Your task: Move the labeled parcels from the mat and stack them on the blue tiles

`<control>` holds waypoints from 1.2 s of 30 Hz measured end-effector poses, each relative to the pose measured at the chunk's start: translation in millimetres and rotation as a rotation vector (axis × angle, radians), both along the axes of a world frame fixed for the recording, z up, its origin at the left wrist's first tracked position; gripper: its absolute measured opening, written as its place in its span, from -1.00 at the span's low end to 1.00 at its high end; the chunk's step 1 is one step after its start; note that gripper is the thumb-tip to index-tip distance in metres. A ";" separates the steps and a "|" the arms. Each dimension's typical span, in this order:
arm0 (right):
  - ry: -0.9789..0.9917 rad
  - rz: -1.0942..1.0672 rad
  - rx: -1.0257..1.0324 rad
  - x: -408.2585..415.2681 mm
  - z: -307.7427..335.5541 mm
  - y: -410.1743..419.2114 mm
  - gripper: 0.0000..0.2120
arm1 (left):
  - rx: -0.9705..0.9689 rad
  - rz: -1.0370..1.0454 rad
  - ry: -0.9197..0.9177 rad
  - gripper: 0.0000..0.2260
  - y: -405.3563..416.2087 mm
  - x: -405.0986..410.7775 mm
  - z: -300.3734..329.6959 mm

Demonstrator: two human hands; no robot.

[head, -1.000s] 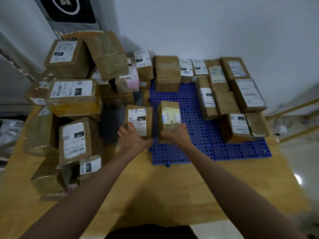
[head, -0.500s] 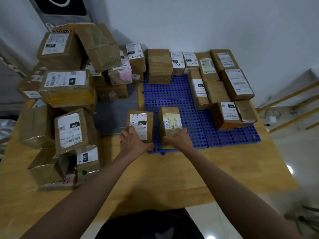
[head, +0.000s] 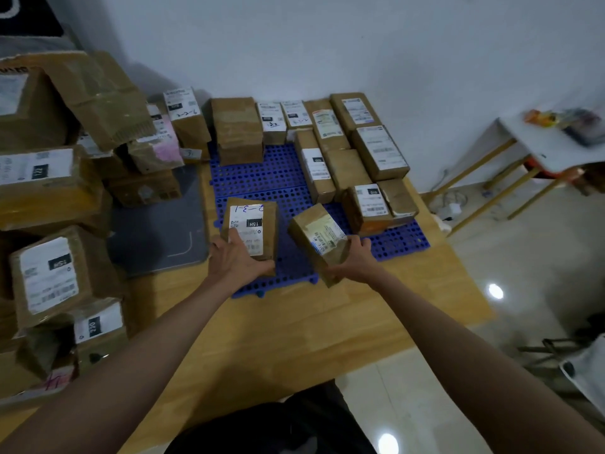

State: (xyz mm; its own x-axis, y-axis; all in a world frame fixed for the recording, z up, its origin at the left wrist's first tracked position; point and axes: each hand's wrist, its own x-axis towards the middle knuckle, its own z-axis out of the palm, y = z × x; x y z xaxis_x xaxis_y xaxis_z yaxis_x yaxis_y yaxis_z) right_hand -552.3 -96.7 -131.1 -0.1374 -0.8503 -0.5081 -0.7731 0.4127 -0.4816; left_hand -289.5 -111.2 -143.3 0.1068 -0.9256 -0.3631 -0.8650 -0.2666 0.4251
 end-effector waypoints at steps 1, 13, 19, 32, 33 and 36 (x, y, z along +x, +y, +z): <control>0.024 0.039 -0.014 -11.9 1.3 -1.8 -0.07 | -0.010 -0.002 0.001 0.03 -1.9 -6.7 2.2; 0.137 0.366 -0.106 -165.1 -0.8 -28.7 -0.07 | 0.019 0.004 0.015 0.08 -16.6 -112.4 15.1; 0.115 0.446 -0.119 -240.6 -17.7 -49.9 -0.07 | 0.042 0.037 -0.024 0.08 -24.4 -167.7 12.5; 0.121 0.532 -0.196 -272.3 -50.9 -89.3 -0.09 | 0.090 0.128 -0.109 0.07 -22.4 -187.6 9.0; 0.116 0.510 -0.204 -272.6 -53.8 -88.1 -0.09 | 0.093 0.130 -0.108 0.08 -22.1 -186.9 9.1; 0.115 0.450 -0.213 -271.8 -59.7 -84.1 -0.10 | 0.105 0.126 -0.116 0.09 -21.5 -187.1 8.6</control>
State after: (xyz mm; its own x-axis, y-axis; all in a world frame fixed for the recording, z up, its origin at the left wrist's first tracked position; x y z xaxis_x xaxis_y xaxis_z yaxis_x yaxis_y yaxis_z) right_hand -824.0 -180.8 -190.7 0.2213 -0.9212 -0.3201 -0.9048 -0.0715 -0.4198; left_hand -476.7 -132.7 -134.6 0.2664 -0.8601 -0.4351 -0.8636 -0.4134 0.2885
